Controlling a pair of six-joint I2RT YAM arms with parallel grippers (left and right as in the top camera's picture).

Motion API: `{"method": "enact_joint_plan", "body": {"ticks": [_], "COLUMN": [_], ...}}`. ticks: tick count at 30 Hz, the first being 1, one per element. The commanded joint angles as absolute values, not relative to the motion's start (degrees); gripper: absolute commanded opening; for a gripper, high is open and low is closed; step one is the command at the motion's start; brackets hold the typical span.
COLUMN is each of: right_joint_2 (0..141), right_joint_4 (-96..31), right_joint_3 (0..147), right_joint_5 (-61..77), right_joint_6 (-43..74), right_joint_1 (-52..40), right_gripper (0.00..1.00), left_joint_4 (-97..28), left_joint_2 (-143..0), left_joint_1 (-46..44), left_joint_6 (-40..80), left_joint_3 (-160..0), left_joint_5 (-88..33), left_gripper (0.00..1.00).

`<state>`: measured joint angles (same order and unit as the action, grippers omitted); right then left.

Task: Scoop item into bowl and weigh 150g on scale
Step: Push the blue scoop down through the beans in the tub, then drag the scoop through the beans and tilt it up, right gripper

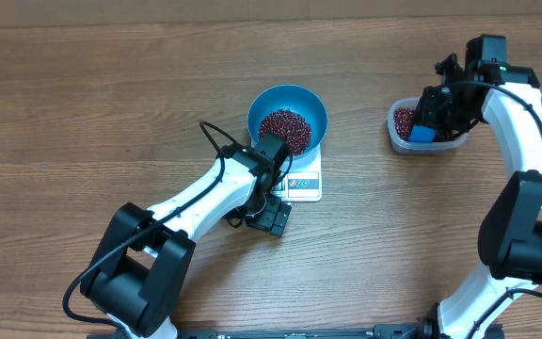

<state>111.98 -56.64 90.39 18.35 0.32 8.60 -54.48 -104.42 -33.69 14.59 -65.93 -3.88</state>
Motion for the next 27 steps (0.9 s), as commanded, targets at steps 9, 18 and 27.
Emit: {"method": "enact_joint_plan", "body": {"ticks": [9,18,27], "right_joint_2": [114.89,114.89,114.89], "right_joint_4": [-57.12,-57.54,-58.59], "right_joint_3": [89.95,89.95,89.95], "right_joint_5": [27.57,33.39,35.20], "right_joint_6": [1.78,4.73,4.67], "right_joint_1": [7.99,11.97,17.23], "right_gripper": [0.04,0.04,0.04], "left_joint_4": [-54.59,-54.59,-54.59], "left_joint_2": [-104.79,-104.79,-104.79], "left_joint_1": [-33.67,-33.67,-33.67], "left_joint_6": [13.69,13.67,13.69], "left_joint_3": [-66.50,-66.50,-66.50], "left_joint_5": [-3.88,-3.86,-3.88], "left_gripper": [1.00,0.99,1.00]}}
